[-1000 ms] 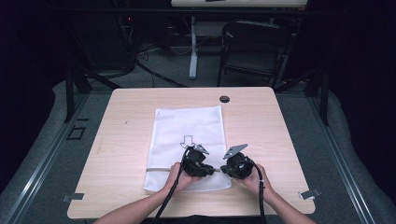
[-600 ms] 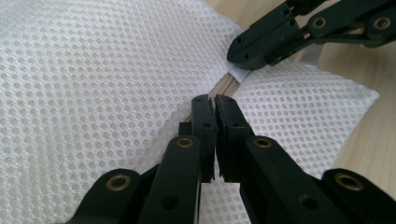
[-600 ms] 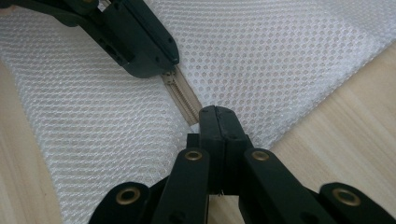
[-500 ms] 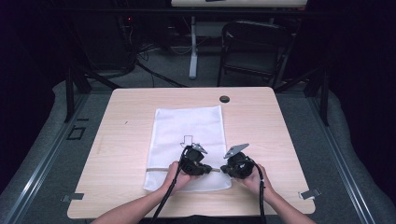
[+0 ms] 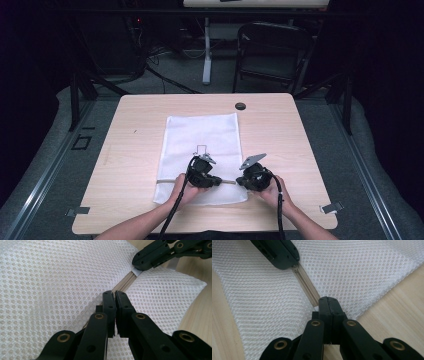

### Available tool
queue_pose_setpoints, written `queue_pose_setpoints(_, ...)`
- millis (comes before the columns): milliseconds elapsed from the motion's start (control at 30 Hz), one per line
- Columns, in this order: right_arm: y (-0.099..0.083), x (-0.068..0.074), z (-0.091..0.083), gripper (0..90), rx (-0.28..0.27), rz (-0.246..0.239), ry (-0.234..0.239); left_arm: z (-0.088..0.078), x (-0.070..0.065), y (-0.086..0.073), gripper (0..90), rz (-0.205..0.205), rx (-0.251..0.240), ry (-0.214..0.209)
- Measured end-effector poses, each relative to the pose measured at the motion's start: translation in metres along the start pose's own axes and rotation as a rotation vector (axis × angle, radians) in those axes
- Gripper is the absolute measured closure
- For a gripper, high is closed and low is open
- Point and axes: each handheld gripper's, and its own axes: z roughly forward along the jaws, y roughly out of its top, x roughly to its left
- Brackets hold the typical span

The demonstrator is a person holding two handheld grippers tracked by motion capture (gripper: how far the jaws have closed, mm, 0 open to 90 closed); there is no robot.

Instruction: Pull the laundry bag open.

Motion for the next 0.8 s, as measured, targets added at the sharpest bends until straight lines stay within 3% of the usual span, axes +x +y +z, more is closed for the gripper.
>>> queue_pose_setpoints(500, 0.0008, 0.0007, -0.0002, 90.0, 0.010, -0.004, -0.006, -0.0029, -0.0019, -0.0020, 88.3, 0.022, -0.002, 0.015)
queue_pose_setpoints(800, 0.0010, 0.0005, -0.0001, 90.0, 0.010, -0.008, -0.002, -0.0028, -0.0055, -0.0025, 88.3, 0.056, -0.002, 0.038)
